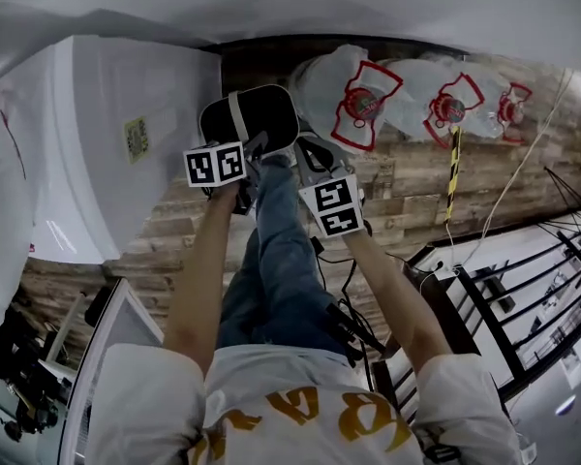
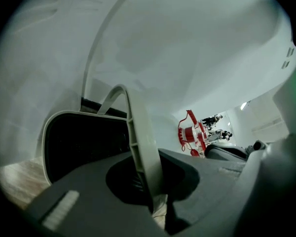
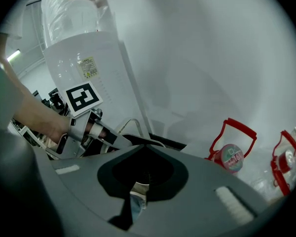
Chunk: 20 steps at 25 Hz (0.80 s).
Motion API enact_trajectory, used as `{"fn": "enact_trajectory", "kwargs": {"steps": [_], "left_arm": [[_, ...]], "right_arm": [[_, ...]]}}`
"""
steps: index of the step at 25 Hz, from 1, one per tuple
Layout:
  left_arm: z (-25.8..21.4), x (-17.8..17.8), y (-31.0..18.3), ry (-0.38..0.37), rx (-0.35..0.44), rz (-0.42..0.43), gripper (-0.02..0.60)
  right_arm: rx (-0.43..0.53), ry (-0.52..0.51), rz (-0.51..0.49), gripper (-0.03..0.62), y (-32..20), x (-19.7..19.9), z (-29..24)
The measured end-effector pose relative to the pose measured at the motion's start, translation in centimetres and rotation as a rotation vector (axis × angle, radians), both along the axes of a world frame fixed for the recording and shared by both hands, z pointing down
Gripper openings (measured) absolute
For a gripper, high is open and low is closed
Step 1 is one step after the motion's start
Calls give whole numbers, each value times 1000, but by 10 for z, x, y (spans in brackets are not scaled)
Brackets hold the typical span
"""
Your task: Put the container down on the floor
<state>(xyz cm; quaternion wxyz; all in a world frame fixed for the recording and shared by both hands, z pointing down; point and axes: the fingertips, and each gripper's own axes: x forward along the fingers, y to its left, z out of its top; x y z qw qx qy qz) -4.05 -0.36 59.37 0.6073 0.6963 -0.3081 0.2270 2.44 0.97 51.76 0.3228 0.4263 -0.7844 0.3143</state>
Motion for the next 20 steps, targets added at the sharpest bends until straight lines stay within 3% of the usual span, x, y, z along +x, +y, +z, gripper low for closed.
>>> {"fn": "enact_trajectory", "kwargs": {"steps": [14,20], "left_arm": [[85,-3,-8,-81,-32,2,15],[117,-9,-11,-124,-41,-4,12]], "right_arm": [[-55,-4,48,28,-11,-3,68],[-72,-1,7,28,-13,-25,95]]}}
